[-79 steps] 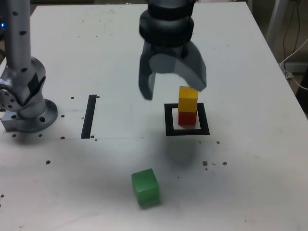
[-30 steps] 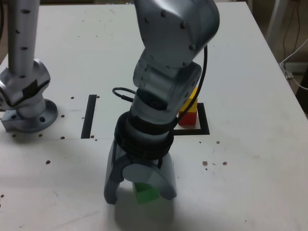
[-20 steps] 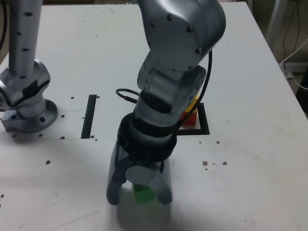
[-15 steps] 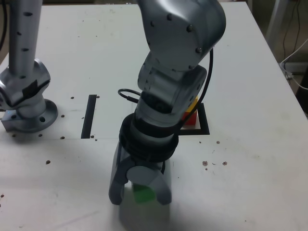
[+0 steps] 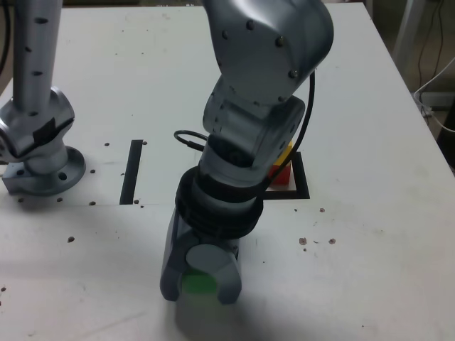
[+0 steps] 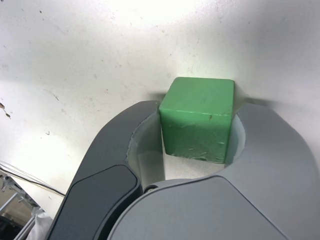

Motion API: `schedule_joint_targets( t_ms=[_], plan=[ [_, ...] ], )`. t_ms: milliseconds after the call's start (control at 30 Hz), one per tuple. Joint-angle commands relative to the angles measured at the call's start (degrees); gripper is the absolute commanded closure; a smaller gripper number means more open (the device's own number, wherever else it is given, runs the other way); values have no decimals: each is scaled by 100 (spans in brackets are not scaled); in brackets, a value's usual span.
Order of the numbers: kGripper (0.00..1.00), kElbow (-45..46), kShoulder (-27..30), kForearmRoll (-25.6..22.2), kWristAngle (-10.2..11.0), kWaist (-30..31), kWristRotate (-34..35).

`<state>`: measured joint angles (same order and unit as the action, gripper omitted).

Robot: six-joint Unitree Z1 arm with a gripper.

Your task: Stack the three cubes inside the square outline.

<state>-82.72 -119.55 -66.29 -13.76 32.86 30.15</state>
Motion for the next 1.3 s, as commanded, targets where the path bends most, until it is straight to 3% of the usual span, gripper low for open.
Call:
schedule_joint_targets(
  t_ms=[0,433,633,933,1267],
  plan=[
    [72,-22,48,-95,39,10,-18],
    [72,-805,608,-1614,803,-145,-166],
    [72,-1129,741,-1986,1070,-607,-615],
    [72,-1473,843,-2196,1287,-1399,-1360],
    [72,-2142,655,-2429,1353,-1833,-1812]
  ],
)
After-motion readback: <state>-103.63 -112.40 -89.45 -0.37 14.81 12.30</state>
